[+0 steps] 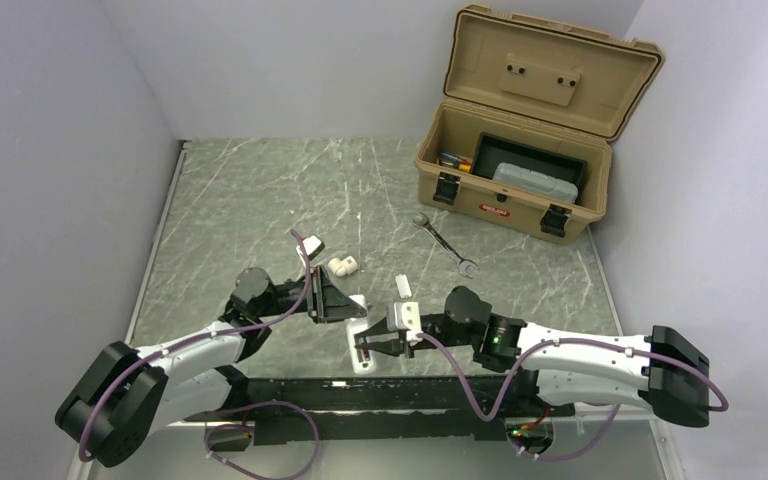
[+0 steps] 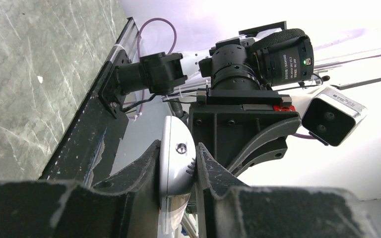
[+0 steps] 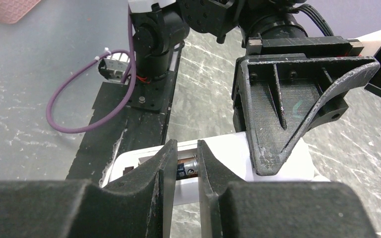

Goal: Load the batteries into the remote control

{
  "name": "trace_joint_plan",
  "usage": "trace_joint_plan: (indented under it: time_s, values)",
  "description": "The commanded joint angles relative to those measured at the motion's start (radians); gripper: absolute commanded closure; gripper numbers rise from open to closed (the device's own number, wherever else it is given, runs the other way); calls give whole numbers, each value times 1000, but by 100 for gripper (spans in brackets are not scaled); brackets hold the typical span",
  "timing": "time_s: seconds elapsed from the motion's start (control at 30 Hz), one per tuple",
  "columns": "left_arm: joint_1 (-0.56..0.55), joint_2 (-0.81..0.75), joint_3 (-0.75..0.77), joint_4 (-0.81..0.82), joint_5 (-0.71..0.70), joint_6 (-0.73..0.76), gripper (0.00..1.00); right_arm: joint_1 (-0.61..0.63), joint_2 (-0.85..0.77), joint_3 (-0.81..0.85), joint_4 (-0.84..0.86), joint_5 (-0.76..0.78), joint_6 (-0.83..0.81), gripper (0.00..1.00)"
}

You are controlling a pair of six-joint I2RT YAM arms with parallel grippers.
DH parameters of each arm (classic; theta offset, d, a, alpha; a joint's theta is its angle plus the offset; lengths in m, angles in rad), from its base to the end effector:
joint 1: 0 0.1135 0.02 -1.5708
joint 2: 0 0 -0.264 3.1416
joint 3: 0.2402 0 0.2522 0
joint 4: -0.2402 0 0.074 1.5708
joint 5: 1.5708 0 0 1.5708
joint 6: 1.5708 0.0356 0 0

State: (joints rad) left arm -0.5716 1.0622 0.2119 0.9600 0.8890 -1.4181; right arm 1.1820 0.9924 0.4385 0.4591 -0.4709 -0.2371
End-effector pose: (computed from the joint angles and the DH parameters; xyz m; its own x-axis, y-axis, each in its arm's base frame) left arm 0.1482 -0.1282 0.2101 -0.9645 -0.1202 -0.2352 0.2416 -0.0414 -0.9695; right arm 0.0688 0.2105 0.2467 0.1990 -0.0663 -0.9777 -0.9764 -0.0984 -0.1921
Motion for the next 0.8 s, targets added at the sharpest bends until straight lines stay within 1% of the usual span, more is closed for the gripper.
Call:
trace_joint_plan:
  time_s: [0.0, 0.13, 0.23, 0.47, 0.67, 0.77]
  values:
    - [4, -45, 85, 191, 0, -102, 100, 17, 41, -50, -224, 34, 8, 77]
    - [4, -57, 91, 111, 0, -52, 100, 17, 10, -63, -200, 50, 23, 73]
    - [4, -65, 87, 102, 0, -46, 100, 18, -16, -66, -194, 73, 23, 71]
    - [5, -79, 73, 96, -4, -45, 100, 18, -42, -63, -247, 107, 10, 70]
    - [5, -69, 73, 115, -4, -51, 100, 17, -55, -74, -240, 114, 23, 70]
    - [5, -67, 76, 107, -2, -45, 100, 17, -56, -85, -190, 111, 38, 63]
